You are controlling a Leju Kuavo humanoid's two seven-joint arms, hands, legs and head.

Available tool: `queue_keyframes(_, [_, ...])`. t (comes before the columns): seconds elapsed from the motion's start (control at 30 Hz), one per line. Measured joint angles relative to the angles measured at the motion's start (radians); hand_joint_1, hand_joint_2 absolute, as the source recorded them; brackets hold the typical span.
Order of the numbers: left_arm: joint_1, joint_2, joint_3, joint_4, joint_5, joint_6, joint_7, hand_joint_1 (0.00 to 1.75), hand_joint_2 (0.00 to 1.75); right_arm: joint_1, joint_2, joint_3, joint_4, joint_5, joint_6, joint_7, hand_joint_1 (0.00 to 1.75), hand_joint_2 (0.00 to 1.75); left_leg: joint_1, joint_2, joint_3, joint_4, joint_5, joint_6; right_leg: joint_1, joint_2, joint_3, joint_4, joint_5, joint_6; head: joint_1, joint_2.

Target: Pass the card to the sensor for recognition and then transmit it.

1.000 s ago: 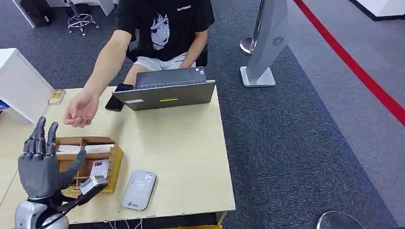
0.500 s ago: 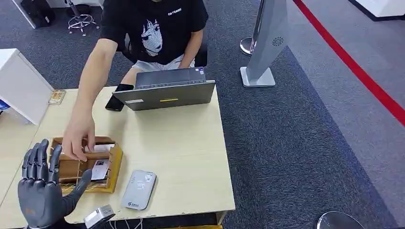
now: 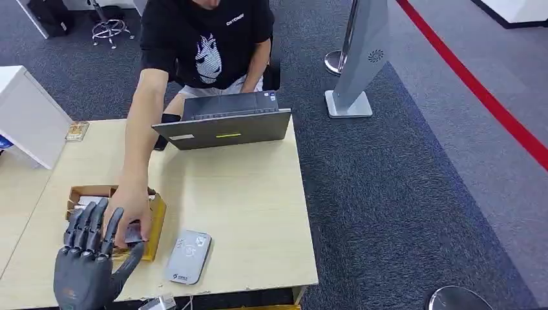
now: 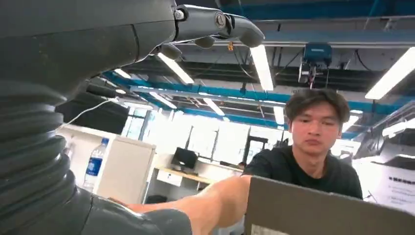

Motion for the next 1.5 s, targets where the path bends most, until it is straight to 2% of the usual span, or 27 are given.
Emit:
queue_keyframes(0.13, [0.001, 0.018, -0.017, -0.001, -0.004, -0.010, 0.013, 0.00, 1.75, 0.000, 0.000, -0.002, 0.000, -0.001, 0.000, 0.000, 0.00, 1.75, 0.000, 0.000, 0.000, 0.000, 0.000, 0.000, 0.000, 0.000, 0.000, 0.000, 0.000, 0.000, 0.000, 0.000])
queue_keyframes(0.33, [0.011, 0.066, -0.036, -0.001, -0.061, -0.021, 0.081, 0.00, 1.75, 0.001, 0.000, -0.010, 0.001, -0.005, 0.000, -0.005, 0.00, 1.75, 0.000, 0.000, 0.000, 0.000, 0.000, 0.000, 0.000, 0.000, 0.000, 0.000, 0.000, 0.000, 0.000, 0.000])
queue_keyframes(0.5, [0.045, 0.129, -0.036, -0.001, -0.068, -0.036, 0.135, 0.00, 1.75, 0.003, 0.002, -0.024, 0.002, -0.011, 0.000, -0.007, 0.00, 1.75, 0.000, 0.000, 0.000, 0.000, 0.000, 0.000, 0.000, 0.000, 0.000, 0.000, 0.000, 0.000, 0.000, 0.000])
queue_keyframes(0.7, [0.070, 0.195, -0.036, 0.032, -0.081, -0.139, 0.208, 0.00, 1.75, 0.004, 0.002, -0.031, 0.002, -0.010, 0.002, -0.007, 0.00, 1.75, 0.000, 0.000, 0.000, 0.000, 0.000, 0.000, 0.000, 0.000, 0.000, 0.000, 0.000, 0.000, 0.000, 0.000])
queue_keyframes(0.8, [0.077, 0.230, -0.036, 0.056, -0.080, -0.159, 0.239, 0.00, 1.75, 0.004, 0.002, -0.034, 0.002, -0.010, 0.003, -0.008, 0.00, 1.75, 0.000, 0.000, 0.000, 0.000, 0.000, 0.000, 0.000, -0.001, 0.000, 0.000, 0.000, 0.000, 0.000, 0.000])
queue_keyframes(0.9, [0.082, 0.247, -0.036, 0.072, -0.069, -0.167, 0.260, 0.00, 1.75, 0.005, 0.002, -0.035, 0.002, -0.009, 0.005, -0.008, 0.00, 1.75, 0.000, 0.000, 0.000, 0.000, 0.000, 0.000, 0.000, 0.000, 0.000, 0.000, 0.000, 0.000, 0.000, 0.000])
queue_keyframes(1.1, [0.078, 0.255, -0.016, 0.127, -0.035, -0.130, 0.249, 0.00, 1.75, 0.004, 0.002, -0.036, 0.001, 0.006, 0.010, -0.008, 0.00, 1.75, 0.000, 0.000, 0.000, 0.000, 0.000, 0.000, 0.000, 0.000, 0.000, 0.000, 0.000, 0.000, 0.000, 0.000])
queue_keyframes(1.23, [0.045, 0.247, 0.034, 0.223, -0.023, -0.021, 0.162, 0.00, 1.75, 0.004, 0.002, -0.036, 0.001, 0.028, 0.005, -0.014, 0.00, 1.75, 0.000, 0.000, 0.000, 0.000, 0.000, 0.000, 0.000, -0.001, 0.000, 0.000, 0.000, 0.000, 0.000, 0.000])
queue_keyframes(1.5, [0.003, 0.226, 0.088, 0.324, -0.029, 0.003, 0.115, 0.00, 1.75, 0.004, 0.002, -0.036, 0.001, 0.043, 0.002, -0.016, 0.00, 1.75, 0.000, 0.000, 0.000, 0.000, 0.000, 0.000, 0.000, -0.001, 0.001, 0.000, 0.000, 0.000, 0.000, 0.000])
